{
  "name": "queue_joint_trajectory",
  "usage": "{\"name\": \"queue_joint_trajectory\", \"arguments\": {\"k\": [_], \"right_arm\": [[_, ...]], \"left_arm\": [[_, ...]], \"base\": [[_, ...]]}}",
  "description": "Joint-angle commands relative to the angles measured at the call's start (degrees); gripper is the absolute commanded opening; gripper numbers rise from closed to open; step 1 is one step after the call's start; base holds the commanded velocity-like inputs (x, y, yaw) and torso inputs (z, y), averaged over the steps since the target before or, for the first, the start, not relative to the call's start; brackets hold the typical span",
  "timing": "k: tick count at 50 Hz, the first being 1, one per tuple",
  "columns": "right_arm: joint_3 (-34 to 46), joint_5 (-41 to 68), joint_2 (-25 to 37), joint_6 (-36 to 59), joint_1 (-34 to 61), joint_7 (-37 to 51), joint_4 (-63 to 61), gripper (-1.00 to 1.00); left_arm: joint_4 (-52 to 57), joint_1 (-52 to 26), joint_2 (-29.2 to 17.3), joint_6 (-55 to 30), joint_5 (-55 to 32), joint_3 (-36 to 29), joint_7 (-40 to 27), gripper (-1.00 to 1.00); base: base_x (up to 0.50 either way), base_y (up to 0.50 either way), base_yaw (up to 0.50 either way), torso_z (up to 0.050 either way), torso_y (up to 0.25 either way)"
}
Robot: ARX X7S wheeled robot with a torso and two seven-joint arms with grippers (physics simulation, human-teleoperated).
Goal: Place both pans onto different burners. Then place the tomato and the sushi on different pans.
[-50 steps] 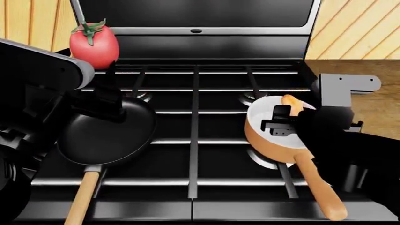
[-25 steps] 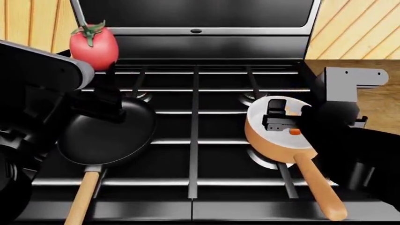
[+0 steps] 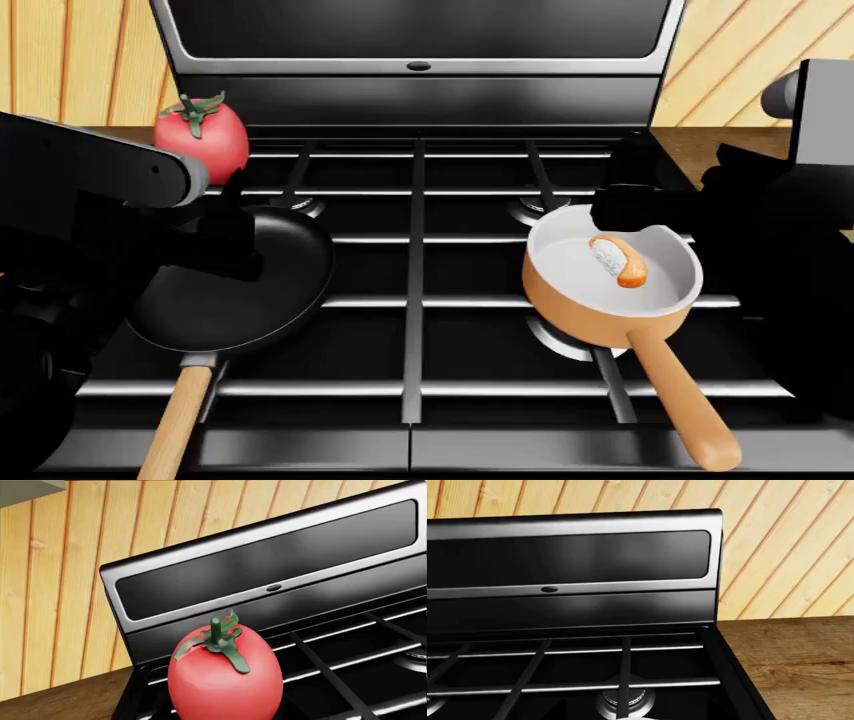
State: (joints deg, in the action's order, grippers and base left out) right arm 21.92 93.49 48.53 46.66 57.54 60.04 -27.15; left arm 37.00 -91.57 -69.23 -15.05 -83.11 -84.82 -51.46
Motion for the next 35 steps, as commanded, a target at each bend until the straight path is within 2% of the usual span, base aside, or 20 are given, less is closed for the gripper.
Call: {"name": "queue_joint_trajectory", "arguments": {"k": [1,12,32,33,35], "right_arm": [[-1.11,0.89,1.12,-0.60,-0.43,0.77,-2.16,1.00],[-0.64,-0.08,0.48,-0.86,-0.85,0.04,-1.60,1.00],[-0.11,-0.90,0.14,-1.15,-1.68,-0.56,-1.28,1.00],[-0.12,-0.92,0.16,-1.17,-1.72,-0.58,-1.26,1.00],[-0.11,-0.92,0.19,-1.19,-1.77,-0.62,-1.28,1.00]], "left_arm": [[0.15,-1.73,-1.24,-4.99,-4.76,-0.54,-0.11,-1.00],[2.46,2.74,-2.37,-5.83,-2.80,-3.86,-2.09,-1.00],[1.62,5.71,-2.74,-2.69,-1.52,-4.44,-0.79,-1.00],[1.60,5.71,-2.70,-2.70,-1.51,-4.42,-0.74,1.00],[1.54,5.70,-2.68,-2.71,-1.51,-4.37,-0.68,1.00]], "base": [[0.00,0.00,0.00,0.000,0.000],[0.00,0.00,0.00,0.000,0.000],[0.00,0.00,0.00,0.000,0.001],[0.00,0.00,0.00,0.000,0.000],[0.00,0.00,0.00,0.000,0.000]]}}
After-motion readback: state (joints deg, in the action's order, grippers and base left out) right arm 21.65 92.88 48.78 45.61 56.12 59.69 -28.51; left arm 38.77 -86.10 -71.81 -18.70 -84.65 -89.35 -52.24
